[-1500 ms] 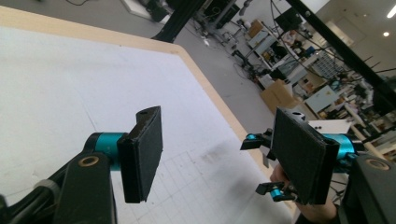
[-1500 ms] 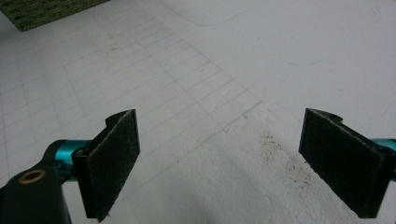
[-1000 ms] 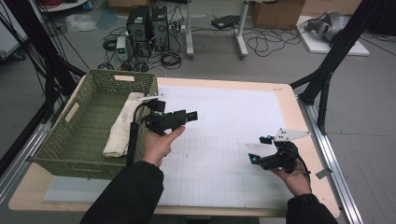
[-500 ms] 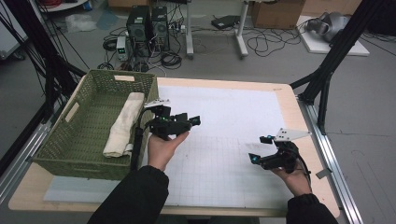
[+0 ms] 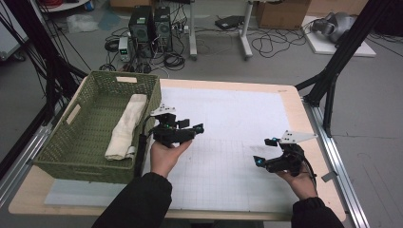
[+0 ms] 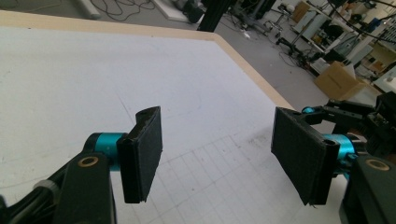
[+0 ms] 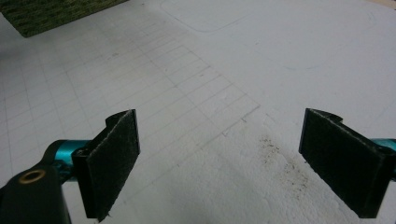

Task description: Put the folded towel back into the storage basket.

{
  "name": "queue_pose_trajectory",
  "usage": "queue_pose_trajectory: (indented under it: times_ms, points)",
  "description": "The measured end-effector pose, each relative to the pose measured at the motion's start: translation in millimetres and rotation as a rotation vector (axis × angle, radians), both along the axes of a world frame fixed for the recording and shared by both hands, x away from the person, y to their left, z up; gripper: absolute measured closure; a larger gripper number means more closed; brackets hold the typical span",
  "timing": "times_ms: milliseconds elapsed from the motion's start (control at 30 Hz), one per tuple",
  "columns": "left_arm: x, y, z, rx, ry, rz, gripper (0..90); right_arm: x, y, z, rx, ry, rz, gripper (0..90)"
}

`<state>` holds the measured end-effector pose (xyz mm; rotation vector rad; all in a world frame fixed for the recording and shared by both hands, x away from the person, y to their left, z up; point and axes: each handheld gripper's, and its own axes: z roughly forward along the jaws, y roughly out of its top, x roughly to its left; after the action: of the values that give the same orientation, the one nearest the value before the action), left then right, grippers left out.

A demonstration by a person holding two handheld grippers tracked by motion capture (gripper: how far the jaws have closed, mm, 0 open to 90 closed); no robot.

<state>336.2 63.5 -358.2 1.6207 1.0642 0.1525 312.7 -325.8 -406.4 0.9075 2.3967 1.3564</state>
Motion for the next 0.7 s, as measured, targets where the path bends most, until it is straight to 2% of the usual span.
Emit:
queue_pose_trajectory:
  times_ms: [367,700]
  points:
    - [-5.6,-1.4,-8.0,0.045,-0.029,0.002,34.1,-1.0,0.1,3.1,0.017,-0.02,-0.003,11.4]
    - [-8.7,-1.1,-13.9,0.066,-0.034,0.002,34.1,-0.9,0.0,3.4,0.019,-0.019,-0.003,11.5]
